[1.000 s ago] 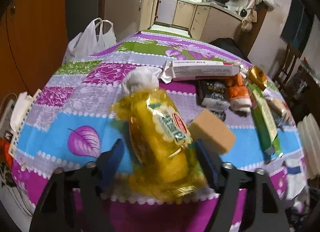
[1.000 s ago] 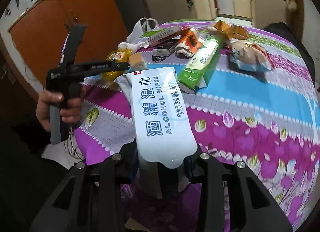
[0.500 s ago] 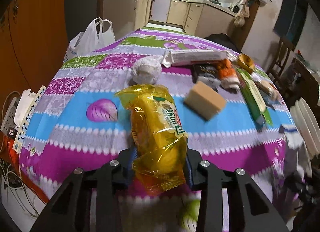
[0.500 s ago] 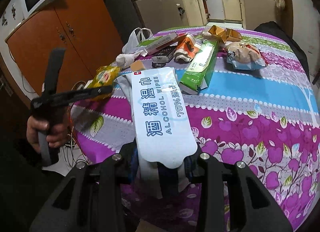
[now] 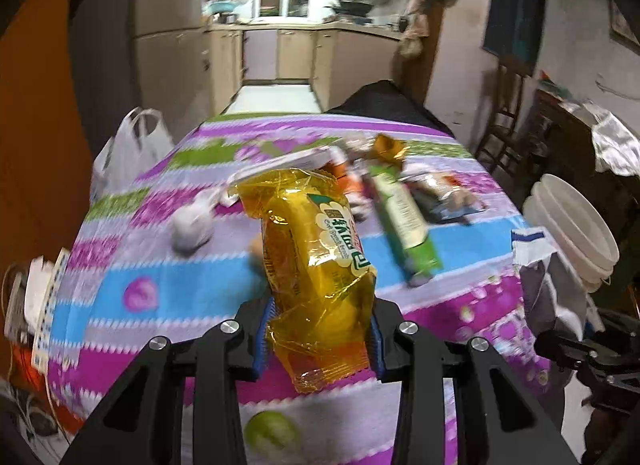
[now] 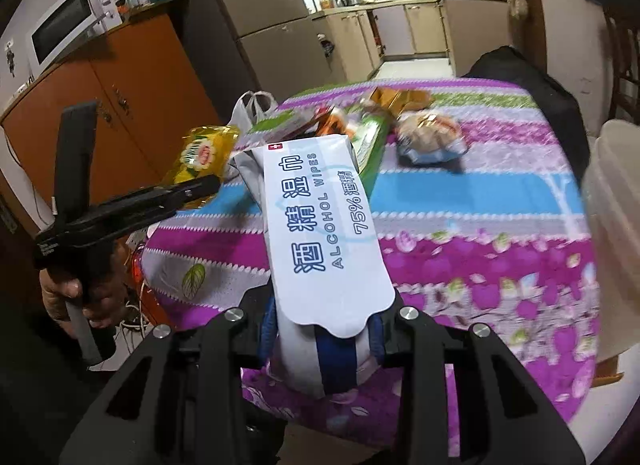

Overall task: Collect trash
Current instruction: 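Carry the wipes packet in the right tool while the left tool carries the yellow wrapper over the bucket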

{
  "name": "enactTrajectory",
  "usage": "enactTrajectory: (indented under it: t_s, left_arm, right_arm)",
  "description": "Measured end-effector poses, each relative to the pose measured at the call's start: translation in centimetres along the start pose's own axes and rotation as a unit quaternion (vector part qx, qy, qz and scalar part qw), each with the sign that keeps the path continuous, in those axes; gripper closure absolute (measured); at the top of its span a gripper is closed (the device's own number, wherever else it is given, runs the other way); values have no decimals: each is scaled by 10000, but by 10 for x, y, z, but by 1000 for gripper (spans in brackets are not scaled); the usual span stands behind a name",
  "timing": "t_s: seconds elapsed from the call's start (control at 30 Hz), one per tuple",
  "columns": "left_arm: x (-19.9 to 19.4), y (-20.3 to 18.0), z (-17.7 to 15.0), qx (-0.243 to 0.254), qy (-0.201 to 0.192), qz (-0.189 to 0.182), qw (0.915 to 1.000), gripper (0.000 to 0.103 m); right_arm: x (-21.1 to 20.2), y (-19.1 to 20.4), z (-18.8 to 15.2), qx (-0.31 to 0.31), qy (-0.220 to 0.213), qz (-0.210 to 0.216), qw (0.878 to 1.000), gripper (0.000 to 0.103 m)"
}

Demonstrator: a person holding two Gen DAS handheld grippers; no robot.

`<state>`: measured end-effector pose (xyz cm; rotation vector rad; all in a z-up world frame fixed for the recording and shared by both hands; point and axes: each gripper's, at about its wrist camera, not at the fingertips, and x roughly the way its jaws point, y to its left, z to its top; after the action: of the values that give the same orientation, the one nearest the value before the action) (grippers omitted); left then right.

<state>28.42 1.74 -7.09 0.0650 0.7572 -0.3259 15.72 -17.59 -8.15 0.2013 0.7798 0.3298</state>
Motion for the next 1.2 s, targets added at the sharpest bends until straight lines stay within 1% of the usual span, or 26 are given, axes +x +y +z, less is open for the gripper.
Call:
enactTrajectory:
  t_s: [0.13, 0.23, 0.4, 0.53, 0.7, 0.73, 0.8, 0.87, 1.0, 1.1, 1.2]
  left_arm:
    - [6, -29, 17, 280, -19, -105, 9996, 65]
    - [13, -55, 32, 591, -126, -120, 9981, 65]
    - [21, -94, 49, 958, -267, -193, 9949, 65]
    - [30, -131, 66, 1268, -367, -253, 9909, 65]
    - [39, -185, 85, 1655, -520, -386, 9841, 65]
    - [41, -191, 87, 1702, -526, -416, 9831, 65]
    - [47, -217, 96, 1868, -562, -512, 9794, 65]
    - [50, -238, 102, 2005, -606, -601, 9760, 65]
    - [64, -288, 115, 2310, -652, -811, 9674, 65]
    - [76, -321, 123, 2510, -673, -931, 9611, 65]
    - [87, -356, 130, 2699, -658, -1050, 9549, 65]
  right_arm:
    - [-22, -14, 14, 117, -106, -157, 9998, 69]
    - [-37, -29, 24, 260, -192, -261, 9991, 69]
    - [-61, -54, 35, 434, -370, -418, 9975, 69]
    - [-80, -81, 42, 568, -520, -610, 9952, 69]
    - [-109, -120, 48, 745, -647, -1006, 9900, 69]
    - [-117, -131, 49, 811, -656, -1144, 9879, 69]
    - [-132, -151, 49, 949, -651, -1413, 9832, 69]
    - [-144, -168, 48, 1073, -634, -1596, 9793, 69]
    - [-173, -204, 44, 1412, -612, -2070, 9662, 69]
    - [-188, -227, 39, 1680, -607, -2296, 9568, 69]
    - [-198, -243, 38, 1894, -571, -2432, 9496, 69]
